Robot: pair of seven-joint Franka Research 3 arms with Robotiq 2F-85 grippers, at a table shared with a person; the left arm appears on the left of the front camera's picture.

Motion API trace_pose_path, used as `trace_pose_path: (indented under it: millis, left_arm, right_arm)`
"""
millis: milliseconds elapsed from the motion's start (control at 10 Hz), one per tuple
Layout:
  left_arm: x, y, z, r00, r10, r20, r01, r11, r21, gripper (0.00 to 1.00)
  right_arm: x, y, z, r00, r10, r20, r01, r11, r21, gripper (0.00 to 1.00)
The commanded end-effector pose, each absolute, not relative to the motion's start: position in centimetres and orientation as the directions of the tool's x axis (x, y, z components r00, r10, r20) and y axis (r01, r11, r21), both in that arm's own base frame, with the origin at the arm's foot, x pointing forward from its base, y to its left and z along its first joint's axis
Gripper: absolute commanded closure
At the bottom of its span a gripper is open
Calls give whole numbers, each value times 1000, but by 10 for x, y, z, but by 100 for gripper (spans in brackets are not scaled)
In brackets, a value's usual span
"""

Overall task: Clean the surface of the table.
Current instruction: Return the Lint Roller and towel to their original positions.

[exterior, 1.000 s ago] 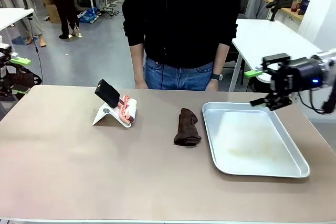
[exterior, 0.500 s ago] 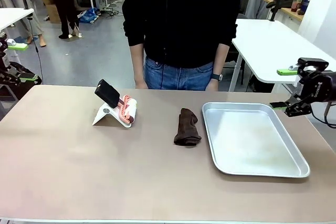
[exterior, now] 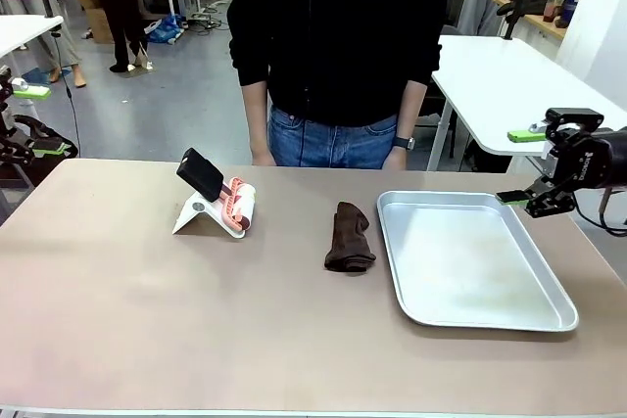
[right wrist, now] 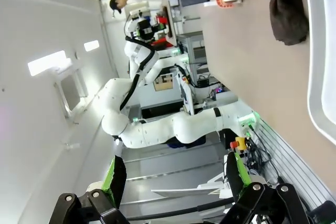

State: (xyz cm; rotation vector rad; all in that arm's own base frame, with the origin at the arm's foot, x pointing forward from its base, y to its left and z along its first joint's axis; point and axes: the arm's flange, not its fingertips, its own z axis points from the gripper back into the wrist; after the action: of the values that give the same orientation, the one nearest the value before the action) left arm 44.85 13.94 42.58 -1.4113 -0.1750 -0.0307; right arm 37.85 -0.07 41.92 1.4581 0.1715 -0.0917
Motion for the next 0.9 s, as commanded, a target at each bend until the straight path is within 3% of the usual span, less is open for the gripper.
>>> trace_pose_path:
  millis: [0,800]
  left_arm:
    - [445,137,428,988,83,130,115,165,-980,0]
    - [445,137,428,988,83,130,115,165,-980,0]
  right_arm:
    - [377,-3,424,983,29,-179,174,134,976,0]
    - [377,-3,424,983,29,-179,174,134,976,0]
